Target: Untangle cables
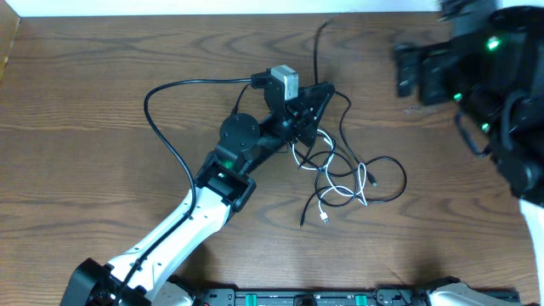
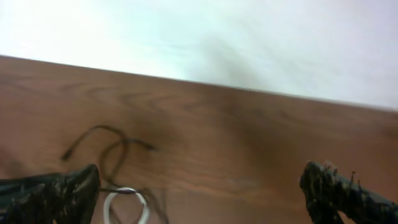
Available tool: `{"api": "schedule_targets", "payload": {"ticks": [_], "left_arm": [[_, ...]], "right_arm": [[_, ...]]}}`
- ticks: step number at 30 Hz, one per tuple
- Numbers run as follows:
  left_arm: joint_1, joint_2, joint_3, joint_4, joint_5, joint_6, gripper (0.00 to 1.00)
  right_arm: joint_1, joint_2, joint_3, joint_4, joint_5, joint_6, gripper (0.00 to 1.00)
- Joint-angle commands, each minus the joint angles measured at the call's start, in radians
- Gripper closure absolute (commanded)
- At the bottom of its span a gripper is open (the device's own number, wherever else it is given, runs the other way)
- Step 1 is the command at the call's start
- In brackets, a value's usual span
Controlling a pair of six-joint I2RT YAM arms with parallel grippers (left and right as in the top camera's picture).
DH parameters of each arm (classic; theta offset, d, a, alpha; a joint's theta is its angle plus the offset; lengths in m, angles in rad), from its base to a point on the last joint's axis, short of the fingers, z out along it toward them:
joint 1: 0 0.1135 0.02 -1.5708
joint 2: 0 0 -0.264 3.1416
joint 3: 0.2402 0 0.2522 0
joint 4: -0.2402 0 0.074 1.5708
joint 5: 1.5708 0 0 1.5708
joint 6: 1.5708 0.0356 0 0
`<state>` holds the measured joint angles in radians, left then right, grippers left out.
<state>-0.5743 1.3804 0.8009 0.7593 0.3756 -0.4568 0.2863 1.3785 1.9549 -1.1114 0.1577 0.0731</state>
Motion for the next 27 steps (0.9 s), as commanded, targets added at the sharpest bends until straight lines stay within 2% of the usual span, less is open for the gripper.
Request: {"api": "schedule_targets", "payload": {"ticks": [1, 9, 14, 16, 18, 23, 27], "left_arm": [[0.003, -0.072, 0.007, 0.01, 0.025, -0.039, 0.93], [0.042, -0.233, 0.007, -0.004, 0.035, -0.039, 0.93], [0.1, -0.35, 0.007, -0.101, 0.035, -0.039, 0.93], [0.116, -0.384, 0.007, -0.133, 0.035, -0.039, 0.92], [0.135, -0.427, 0.007, -0.163, 0.036, -0.039, 0.92], [0.159, -0.491, 0.007, -0.176, 0.035, -0.039, 0.92], [0.161, -0.515, 0.007, -0.177, 0.035, -0.039, 0.93]], "right_arm": [[-0.092, 0.032, 0.007, -0.034, -0.057, -0.035, 0.01], [-0.165, 0.158, 0.006, -0.15, -0.324, -0.328, 0.01], [-0.159, 0.232, 0.006, -0.243, -0.549, -0.634, 0.01], [-0.156, 0.253, 0.006, -0.274, -0.615, -0.715, 0.01], [-0.147, 0.285, 0.006, -0.3, -0.663, -0.787, 0.01], [-0.109, 0.343, 0.005, -0.296, -0.703, -0.857, 0.01], [-0.024, 0.4, -0.01, -0.321, -0.767, -0.989, 0.01]]}}
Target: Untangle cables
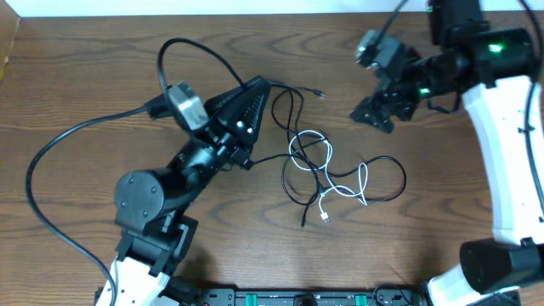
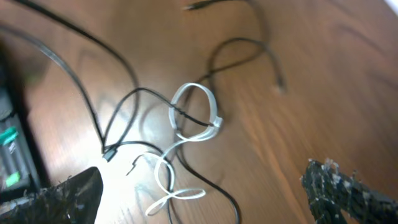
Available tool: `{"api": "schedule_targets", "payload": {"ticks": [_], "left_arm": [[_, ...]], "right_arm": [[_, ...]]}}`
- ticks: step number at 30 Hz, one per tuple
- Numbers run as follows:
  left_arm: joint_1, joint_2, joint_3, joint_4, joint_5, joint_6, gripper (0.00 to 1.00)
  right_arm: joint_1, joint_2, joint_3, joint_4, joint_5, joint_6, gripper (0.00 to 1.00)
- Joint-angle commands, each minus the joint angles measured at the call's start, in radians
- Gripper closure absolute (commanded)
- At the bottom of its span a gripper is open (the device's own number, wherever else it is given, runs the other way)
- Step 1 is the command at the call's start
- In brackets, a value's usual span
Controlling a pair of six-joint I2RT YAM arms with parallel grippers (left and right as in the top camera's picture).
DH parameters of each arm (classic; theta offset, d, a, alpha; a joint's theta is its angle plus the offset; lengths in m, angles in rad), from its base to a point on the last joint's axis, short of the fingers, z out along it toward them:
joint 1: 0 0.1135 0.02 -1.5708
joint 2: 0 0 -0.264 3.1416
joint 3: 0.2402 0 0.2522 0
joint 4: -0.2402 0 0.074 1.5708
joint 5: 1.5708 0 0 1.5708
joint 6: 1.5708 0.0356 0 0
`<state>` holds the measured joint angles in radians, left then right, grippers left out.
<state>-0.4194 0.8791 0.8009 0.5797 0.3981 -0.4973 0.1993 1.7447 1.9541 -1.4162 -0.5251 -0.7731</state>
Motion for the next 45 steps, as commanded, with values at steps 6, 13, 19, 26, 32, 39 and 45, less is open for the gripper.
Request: {"api": "schedule_targets", "payload": {"ticks": [6, 13, 19, 26, 32, 39, 45], "left_arm": [[0.006, -0.01, 0.007, -0.005, 0.012, 0.002, 0.93], [0.006, -0.011, 0.007, -0.004, 0.012, 0.002, 0.93], [0.006, -0.011, 0.007, -0.004, 0.012, 0.002, 0.92], [0.006, -0.011, 0.007, -0.004, 0.012, 0.003, 0.92], [0.006, -0.011, 0.007, -0.004, 0.01, 0.003, 0.93], [0.022, -0.011, 0.007, -0.004, 0.01, 0.005, 0.93], [0.024, -0.011, 0.007, -0.004, 0.01, 0.005, 0.93]], "right_arm": [[0.201, 0.078, -0.02, -0.069, -0.079, -0.278, 0.01], [0.314, 0.087, -0.034, -0.087, -0.024, -0.401, 0.01], [0.339, 0.087, -0.083, -0.064, -0.034, -0.439, 0.01], [0.332, 0.087, -0.183, 0.155, -0.163, -0.261, 0.01], [0.303, 0.086, -0.183, 0.319, -0.414, -0.132, 0.01], [0.305, 0.086, -0.185, 0.324, -0.494, -0.173, 0.01], [0.28, 0.086, -0.185, 0.325, -0.639, -0.284, 0.01]]}}
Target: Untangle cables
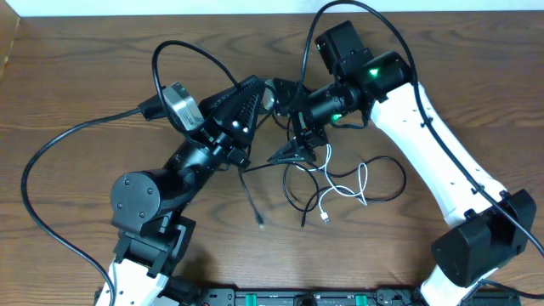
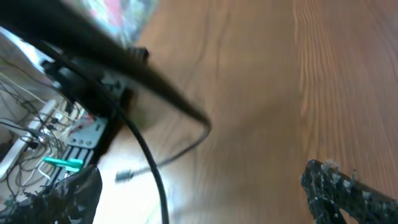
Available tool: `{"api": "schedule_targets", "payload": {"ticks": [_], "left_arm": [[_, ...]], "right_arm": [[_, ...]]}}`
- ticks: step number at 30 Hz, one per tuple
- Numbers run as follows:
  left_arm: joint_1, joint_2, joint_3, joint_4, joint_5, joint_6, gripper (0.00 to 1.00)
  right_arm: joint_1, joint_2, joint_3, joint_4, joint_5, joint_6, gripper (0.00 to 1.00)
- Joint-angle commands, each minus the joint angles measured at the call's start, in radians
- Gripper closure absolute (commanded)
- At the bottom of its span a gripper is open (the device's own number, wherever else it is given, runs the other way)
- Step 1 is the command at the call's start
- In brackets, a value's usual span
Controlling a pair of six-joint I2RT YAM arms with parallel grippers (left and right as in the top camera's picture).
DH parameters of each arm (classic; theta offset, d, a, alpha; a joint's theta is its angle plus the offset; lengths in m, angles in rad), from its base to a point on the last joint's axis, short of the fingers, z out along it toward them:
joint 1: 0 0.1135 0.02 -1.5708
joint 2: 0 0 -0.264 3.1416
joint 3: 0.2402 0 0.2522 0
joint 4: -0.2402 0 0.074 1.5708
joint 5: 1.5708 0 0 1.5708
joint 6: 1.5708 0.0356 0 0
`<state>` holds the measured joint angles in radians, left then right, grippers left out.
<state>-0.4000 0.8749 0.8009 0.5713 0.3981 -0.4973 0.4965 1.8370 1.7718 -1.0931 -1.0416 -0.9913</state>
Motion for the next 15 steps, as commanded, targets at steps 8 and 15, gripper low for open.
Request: {"api": "schedule_targets", "payload": {"ticks": [8, 15], "left_arm": [[0.005, -0.007, 0.007, 0.004, 0.01, 0.005, 0.93], [0.005, -0.007, 0.007, 0.005, 0.01, 0.005, 0.93]], "right_arm": [[-0.027, -0.006, -0.003, 0.035, -0.146, -0.069, 0.02], [0.013, -0.002, -0.003, 0.057, -0.155, -0.068, 0.02]]}}
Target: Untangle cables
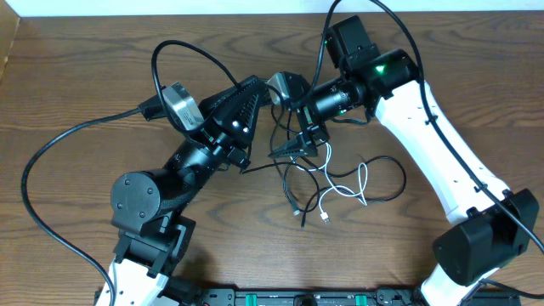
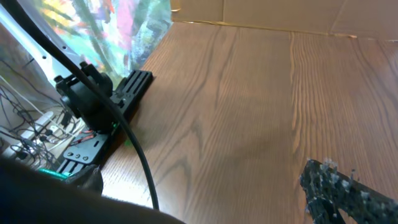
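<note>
A thin black cable (image 1: 293, 191) and a white cable (image 1: 364, 183) lie looped together at the table's middle. The black one rises toward my left gripper (image 1: 260, 85), which looks shut on it at the upper left of the tangle. Its loose plug end lies near the front. My right gripper (image 1: 296, 140) hovers just right of the left fingertips, over the tangle's top. In the right wrist view the right gripper (image 2: 199, 183) stands wide open. A black cable (image 2: 134, 149) runs past its left finger, which is mostly hidden behind a dark blur.
Thick black leads (image 1: 51, 161) from the left arm sweep over the table's left side. The right arm's white links (image 1: 442, 161) span the right side. Black gear with wires (image 2: 93, 106) and a colourful bag (image 2: 118, 25) sit beyond the wooden table's (image 1: 102, 93) edge.
The black cable's loose end has shifted right, closer to the white cable's plug. The right gripper has turned a little and stays open by the left fingertips. The left gripper has not moved.
First my left gripper sat on the tangle's top while the right arm was far off at the right edge. Then the left gripper was back at the left with the black cable drawn out. The open right gripper came over the tangle and now hovers beside the left fingertips.
</note>
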Available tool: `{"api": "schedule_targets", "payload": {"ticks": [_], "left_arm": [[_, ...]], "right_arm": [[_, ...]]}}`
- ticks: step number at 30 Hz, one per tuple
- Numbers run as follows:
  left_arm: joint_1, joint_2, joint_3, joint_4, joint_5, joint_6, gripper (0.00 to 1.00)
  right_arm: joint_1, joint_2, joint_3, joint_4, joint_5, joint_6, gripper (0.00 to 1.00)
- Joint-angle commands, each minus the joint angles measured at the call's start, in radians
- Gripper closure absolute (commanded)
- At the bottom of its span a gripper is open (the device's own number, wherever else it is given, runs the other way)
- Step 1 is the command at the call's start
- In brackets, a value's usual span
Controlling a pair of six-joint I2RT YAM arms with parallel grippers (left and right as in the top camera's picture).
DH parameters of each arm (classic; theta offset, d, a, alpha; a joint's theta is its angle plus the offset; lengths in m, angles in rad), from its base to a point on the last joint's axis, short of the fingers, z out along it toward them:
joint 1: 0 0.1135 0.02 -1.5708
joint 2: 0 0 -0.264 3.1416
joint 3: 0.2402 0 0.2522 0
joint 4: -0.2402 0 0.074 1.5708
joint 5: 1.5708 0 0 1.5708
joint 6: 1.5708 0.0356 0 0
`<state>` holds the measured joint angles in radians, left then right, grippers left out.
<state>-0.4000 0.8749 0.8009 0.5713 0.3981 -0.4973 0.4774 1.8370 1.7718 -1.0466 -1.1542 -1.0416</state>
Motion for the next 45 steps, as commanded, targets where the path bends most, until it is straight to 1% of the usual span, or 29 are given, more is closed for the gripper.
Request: {"api": "schedule_targets", "payload": {"ticks": [1, 6, 10, 20, 26, 34, 40, 45], "left_arm": [[0.005, -0.006, 0.007, 0.005, 0.01, 0.005, 0.93], [0.005, -0.005, 0.007, 0.005, 0.009, 0.007, 0.93], [0.01, -0.005, 0.007, 0.005, 0.009, 0.032, 0.93], [0.079, -0.006, 0.008, 0.021, 0.009, 0.025, 0.93], [0.082, -0.008, 0.008, 0.079, 0.009, 0.008, 0.93], [0.082, -0.011, 0.008, 0.135, 0.009, 0.001, 0.93], [0.083, -0.018, 0.008, 0.164, 0.009, 0.001, 0.93], [0.083, -0.023, 0.008, 0.18, 0.008, -0.006, 0.93]], "right_arm": [[0.044, -0.002, -0.003, 0.016, -0.042, -0.018, 0.01], [0.091, -0.002, -0.003, 0.032, -0.041, -0.018, 0.01], [0.116, -0.002, -0.003, 0.034, -0.033, -0.018, 0.01], [0.127, -0.002, -0.003, 0.037, -0.031, -0.013, 0.01], [0.127, -0.002, -0.003, 0.041, -0.031, -0.013, 0.11], [0.127, -0.002, -0.003, 0.041, -0.032, -0.01, 0.12], [0.127, -0.002, -0.003, 0.041, -0.034, -0.01, 0.21], [0.151, -0.002, -0.003, 0.041, -0.033, -0.01, 0.2]]}}
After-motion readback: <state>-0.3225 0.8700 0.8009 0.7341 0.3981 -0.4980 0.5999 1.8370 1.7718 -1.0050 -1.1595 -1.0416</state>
